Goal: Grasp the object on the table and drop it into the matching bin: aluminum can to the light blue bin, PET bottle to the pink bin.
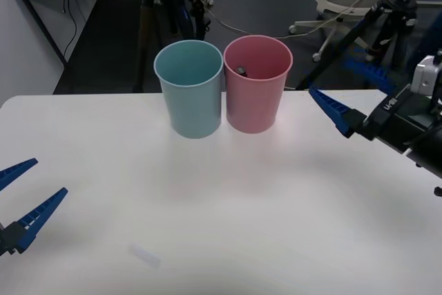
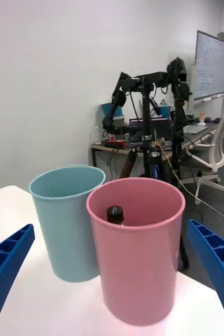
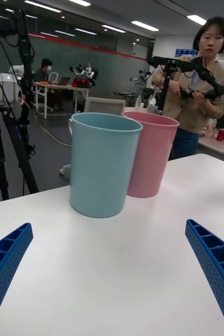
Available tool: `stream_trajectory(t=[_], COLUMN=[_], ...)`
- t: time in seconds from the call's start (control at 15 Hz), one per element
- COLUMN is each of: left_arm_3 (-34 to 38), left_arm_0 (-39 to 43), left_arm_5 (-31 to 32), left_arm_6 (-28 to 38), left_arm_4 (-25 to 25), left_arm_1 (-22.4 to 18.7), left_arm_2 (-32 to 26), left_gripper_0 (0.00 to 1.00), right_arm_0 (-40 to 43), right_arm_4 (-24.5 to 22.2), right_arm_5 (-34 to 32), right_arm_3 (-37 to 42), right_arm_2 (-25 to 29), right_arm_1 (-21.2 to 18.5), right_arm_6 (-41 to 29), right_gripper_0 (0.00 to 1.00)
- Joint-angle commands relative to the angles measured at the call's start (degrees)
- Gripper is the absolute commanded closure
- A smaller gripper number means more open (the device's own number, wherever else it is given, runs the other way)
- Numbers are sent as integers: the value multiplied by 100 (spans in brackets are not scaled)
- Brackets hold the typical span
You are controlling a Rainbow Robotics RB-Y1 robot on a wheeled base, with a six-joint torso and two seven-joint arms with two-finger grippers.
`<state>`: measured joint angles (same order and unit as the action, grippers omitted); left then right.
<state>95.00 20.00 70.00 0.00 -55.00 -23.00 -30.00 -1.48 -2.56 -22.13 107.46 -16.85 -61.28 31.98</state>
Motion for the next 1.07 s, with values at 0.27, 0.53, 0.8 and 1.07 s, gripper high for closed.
stream_trajectory(t=[0.27, 0.53, 0.8, 1.07], left_arm_3=[0, 0, 0, 0], left_arm_0=[0, 0, 0, 0], left_arm_5=[0, 0, 0, 0], left_arm_6=[0, 0, 0, 0], left_arm_4=[0, 0, 0, 0], left_arm_1=[0, 0, 0, 0], left_arm_2=[0, 0, 0, 0], left_gripper_0=[0, 0, 0, 0], right_arm_0=[1273, 2099, 2653, 2917], right_arm_4=[-1423, -2161, -2328, -2398], right_arm_5=[-679, -1118, -1434, -1575], right_arm_3=[3, 3, 3, 3], right_arm_2=[912, 1404, 1712, 1923], right_arm_1=[810, 1311, 1364, 1487], right_arm_6=[-843, -939, -1010, -1089], right_gripper_0=[0, 0, 0, 0])
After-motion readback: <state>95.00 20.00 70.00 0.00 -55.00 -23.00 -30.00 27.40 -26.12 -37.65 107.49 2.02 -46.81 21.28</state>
